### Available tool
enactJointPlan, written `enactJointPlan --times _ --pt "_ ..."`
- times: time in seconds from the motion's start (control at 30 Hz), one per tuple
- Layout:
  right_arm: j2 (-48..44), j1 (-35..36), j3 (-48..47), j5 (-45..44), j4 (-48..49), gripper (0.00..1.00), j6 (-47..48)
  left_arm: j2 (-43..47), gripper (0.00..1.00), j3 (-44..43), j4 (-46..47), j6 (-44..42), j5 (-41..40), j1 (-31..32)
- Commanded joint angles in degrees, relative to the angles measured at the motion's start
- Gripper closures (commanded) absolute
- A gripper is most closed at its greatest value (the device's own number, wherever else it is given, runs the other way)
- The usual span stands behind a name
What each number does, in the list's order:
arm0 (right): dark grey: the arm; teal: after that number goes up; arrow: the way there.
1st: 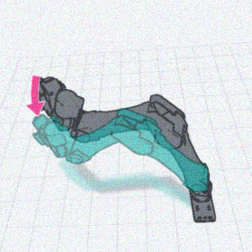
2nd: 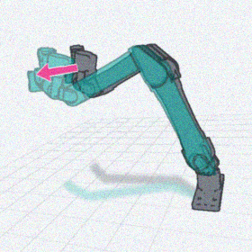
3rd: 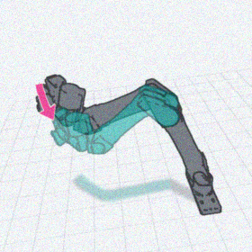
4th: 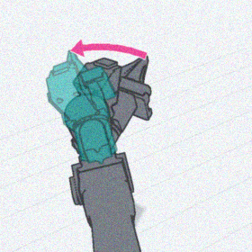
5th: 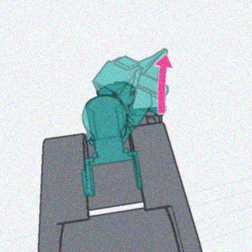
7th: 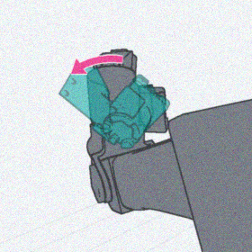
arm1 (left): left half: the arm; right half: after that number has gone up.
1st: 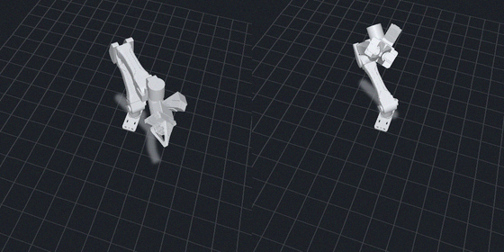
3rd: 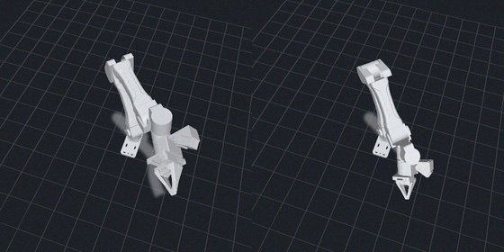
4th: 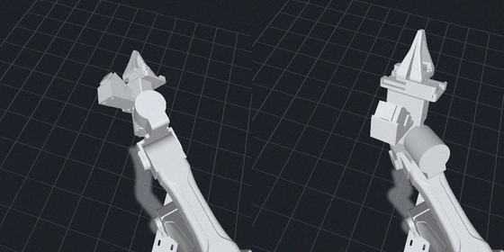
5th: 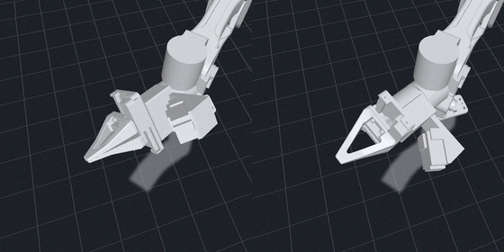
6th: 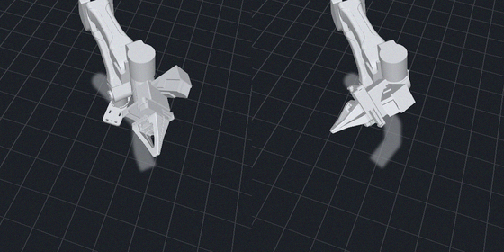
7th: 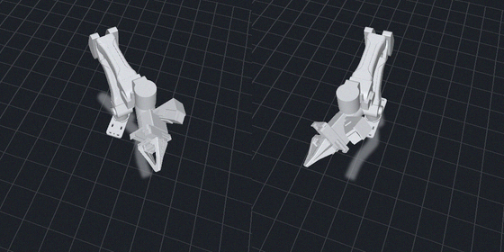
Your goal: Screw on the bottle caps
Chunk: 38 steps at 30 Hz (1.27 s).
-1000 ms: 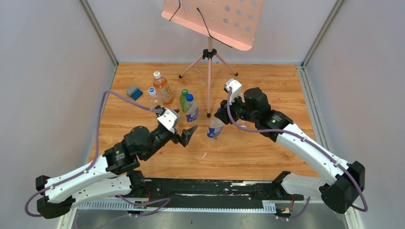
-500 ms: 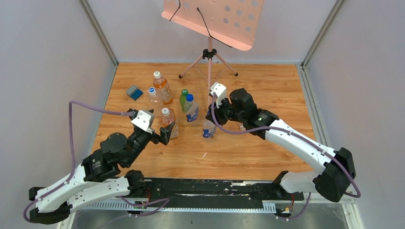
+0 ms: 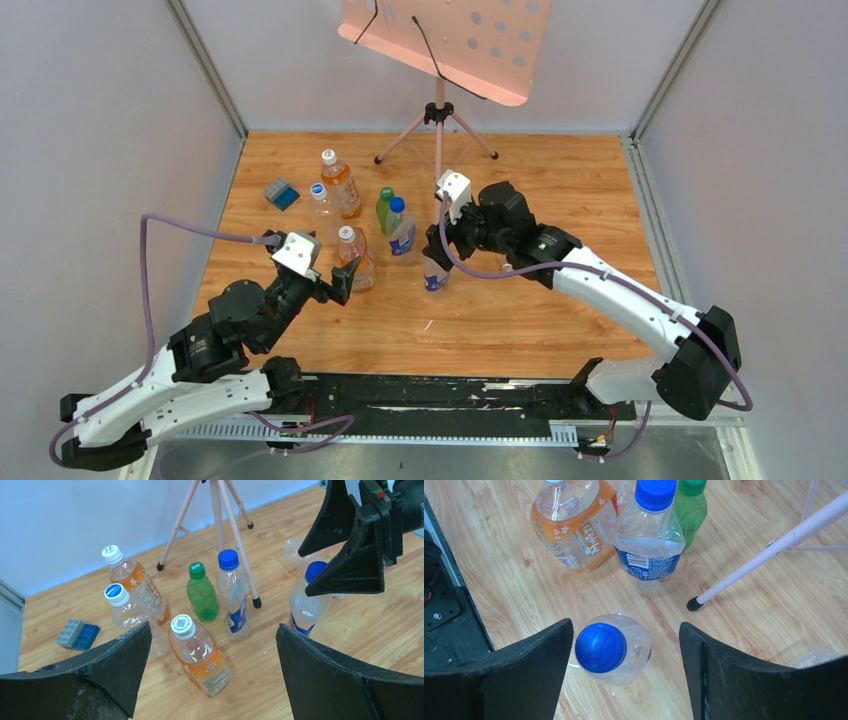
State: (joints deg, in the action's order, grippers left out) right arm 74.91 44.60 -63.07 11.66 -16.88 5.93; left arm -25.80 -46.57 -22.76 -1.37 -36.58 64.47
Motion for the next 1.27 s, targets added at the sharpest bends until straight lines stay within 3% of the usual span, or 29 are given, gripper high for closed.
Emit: enactJointPlan --times 0.0,0.03,0.1,0.27,0.5,0.6,0.83,1.03,1.23 --pt "-2.3 0.4 -2.7 0.9 0.7 0.16 -0.2 0.2 0.0 -1.3 0.6 0.3 -0.9 -0.1" --pt "-2.7 0.4 -2.7 0.4 0.6 0.06 -0.9 0.2 0.0 -1.3 0.6 0.4 -1.0 -0.1" --pt "-3.6 0.4 -3.0 -1.3 0.4 0.0 -4.3 0.3 0.0 -1.6 0.4 0.5 -1.1 -0.1" --pt "-9.0 0.4 -3.8 -9.3 -1.7 0.0 -12.5 2.0 0.0 -2.6 -1.5 1.0 -2.1 -0.1" --pt "-26.0 0.1 5.5 -21.9 4.0 0.0 -3.7 6.7 0.0 -4.8 -6.9 3.3 -5.1 -0.1" --pt "-32.3 0.1 9.0 -31.4 4.2 0.0 -3.3 9.5 0.0 -6.8 -10.7 4.1 -7.4 -0.1" --pt "-48.7 0.1 15.8 -42.9 4.1 0.0 -3.7 16.5 0.0 -9.0 -14.2 4.4 -11.7 -0.1" --pt "-59.2 0.1 19.2 -47.6 5.3 0.0 -2.1 22.1 0.0 -8.5 -13.0 3.9 -12.2 -0.1" --pt "-63.3 0.1 19.9 -48.8 5.2 0.0 -1.9 23.4 0.0 -7.6 -12.6 3.7 -11.9 -0.1"
